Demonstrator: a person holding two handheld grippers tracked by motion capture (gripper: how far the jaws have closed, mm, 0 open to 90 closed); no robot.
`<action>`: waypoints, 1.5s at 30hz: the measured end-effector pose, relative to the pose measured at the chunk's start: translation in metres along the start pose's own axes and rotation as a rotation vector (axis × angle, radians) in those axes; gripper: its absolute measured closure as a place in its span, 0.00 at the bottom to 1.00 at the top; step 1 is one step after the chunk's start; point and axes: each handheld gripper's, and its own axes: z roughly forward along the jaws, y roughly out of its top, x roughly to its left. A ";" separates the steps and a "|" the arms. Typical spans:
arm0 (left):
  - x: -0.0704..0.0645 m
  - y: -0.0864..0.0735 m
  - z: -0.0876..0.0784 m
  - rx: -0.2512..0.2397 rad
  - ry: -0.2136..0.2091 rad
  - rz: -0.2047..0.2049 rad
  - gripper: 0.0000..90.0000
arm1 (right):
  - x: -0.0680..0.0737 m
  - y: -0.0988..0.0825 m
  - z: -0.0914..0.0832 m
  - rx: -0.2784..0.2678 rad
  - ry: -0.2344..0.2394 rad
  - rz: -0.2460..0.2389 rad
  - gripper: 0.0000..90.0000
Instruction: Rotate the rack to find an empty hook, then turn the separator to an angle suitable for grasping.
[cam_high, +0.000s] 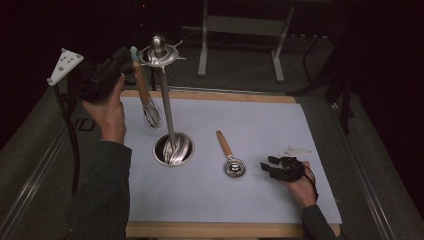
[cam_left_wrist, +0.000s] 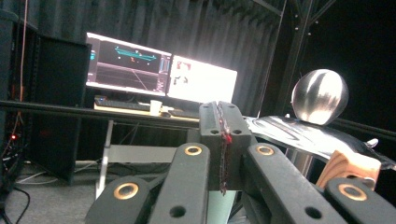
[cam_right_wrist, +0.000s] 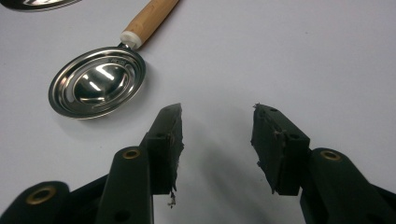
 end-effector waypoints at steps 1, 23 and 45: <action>0.001 0.000 -0.001 0.000 0.004 0.005 1.00 | 0.000 0.000 0.000 0.000 -0.001 0.000 0.58; 0.032 -0.035 -0.036 0.077 0.028 0.004 0.98 | -0.001 -0.001 0.001 0.003 -0.005 0.006 0.58; 0.032 -0.147 -0.082 0.214 0.077 0.035 0.92 | 0.001 -0.002 0.001 0.003 -0.002 0.003 0.58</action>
